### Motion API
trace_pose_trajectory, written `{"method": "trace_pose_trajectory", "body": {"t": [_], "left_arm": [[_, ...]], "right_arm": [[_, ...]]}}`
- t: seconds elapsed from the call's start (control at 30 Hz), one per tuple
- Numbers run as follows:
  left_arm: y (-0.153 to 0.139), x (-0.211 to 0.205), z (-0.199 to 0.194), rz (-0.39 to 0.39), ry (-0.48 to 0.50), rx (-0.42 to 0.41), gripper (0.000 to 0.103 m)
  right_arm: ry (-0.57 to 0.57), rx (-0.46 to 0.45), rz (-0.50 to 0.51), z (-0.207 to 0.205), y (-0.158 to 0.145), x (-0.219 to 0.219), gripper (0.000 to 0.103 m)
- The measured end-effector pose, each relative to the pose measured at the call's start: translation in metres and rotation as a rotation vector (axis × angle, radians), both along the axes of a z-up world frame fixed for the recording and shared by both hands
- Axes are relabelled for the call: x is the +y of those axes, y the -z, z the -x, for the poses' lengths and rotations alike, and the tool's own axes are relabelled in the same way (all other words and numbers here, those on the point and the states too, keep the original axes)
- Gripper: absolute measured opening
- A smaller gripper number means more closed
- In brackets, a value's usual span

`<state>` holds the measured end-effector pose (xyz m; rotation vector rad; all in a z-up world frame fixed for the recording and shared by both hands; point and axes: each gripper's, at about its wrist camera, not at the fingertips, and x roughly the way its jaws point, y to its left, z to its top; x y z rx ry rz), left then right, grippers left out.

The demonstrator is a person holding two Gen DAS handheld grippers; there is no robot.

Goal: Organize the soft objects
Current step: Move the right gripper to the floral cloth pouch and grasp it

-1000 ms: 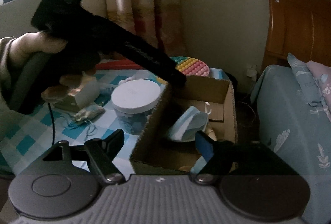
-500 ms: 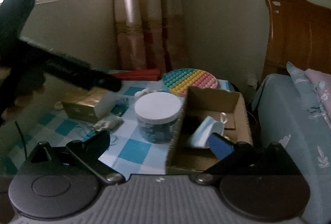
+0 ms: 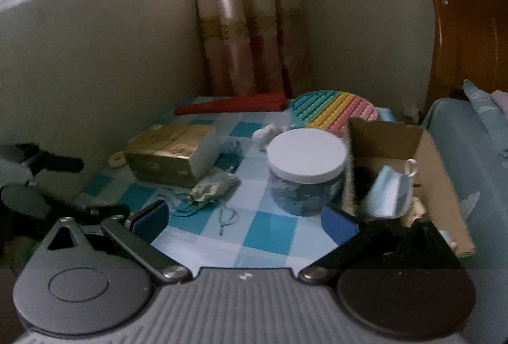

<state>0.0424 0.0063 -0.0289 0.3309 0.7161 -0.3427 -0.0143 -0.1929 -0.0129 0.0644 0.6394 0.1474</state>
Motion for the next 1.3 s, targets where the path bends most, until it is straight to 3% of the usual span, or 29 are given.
{"method": "trace_pose_trajectory", "body": {"t": [0.37, 0.63, 0.87, 1.3], "left_arm": [[0.028, 0.034, -0.012, -0.008, -0.016, 0.055, 0.101], [0.044, 0.044, -0.020, 0.006, -0.016, 0.101, 0.101], [0.051, 0.047, -0.027, 0.019, -0.032, 0.127, 0.101], [0.056, 0.047, -0.034, 0.031, -0.036, 0.144, 0.101]], "right_arm": [[-0.037, 0.046, 0.043, -0.049, 0.032, 0.053, 0.101], [-0.048, 0.081, 0.074, -0.094, 0.059, 0.076, 0.083], [-0.037, 0.103, 0.104, -0.123, 0.079, 0.090, 0.075], [-0.011, 0.115, 0.148, -0.127, 0.089, 0.091, 0.046]]}}
